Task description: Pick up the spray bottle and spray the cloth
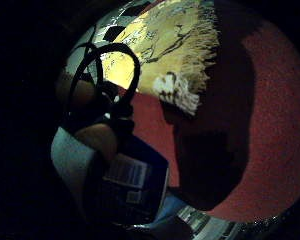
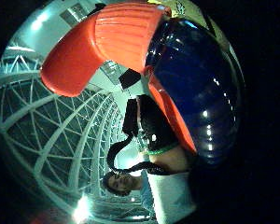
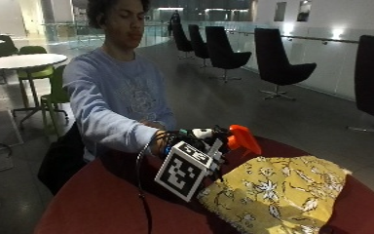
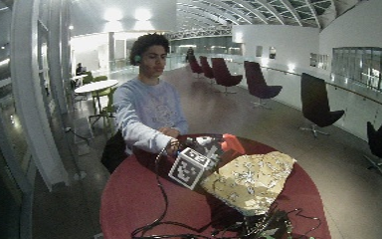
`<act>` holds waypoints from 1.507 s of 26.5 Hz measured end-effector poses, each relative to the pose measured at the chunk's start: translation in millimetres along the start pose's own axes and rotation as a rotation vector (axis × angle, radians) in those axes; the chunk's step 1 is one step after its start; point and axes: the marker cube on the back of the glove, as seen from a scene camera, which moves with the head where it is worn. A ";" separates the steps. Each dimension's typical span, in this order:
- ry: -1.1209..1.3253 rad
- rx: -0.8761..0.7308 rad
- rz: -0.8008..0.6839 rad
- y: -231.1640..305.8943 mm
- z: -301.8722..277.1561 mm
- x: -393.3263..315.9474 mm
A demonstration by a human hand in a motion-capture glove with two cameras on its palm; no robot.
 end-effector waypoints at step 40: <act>0.044 -0.035 0.097 4.5 4.7 0.7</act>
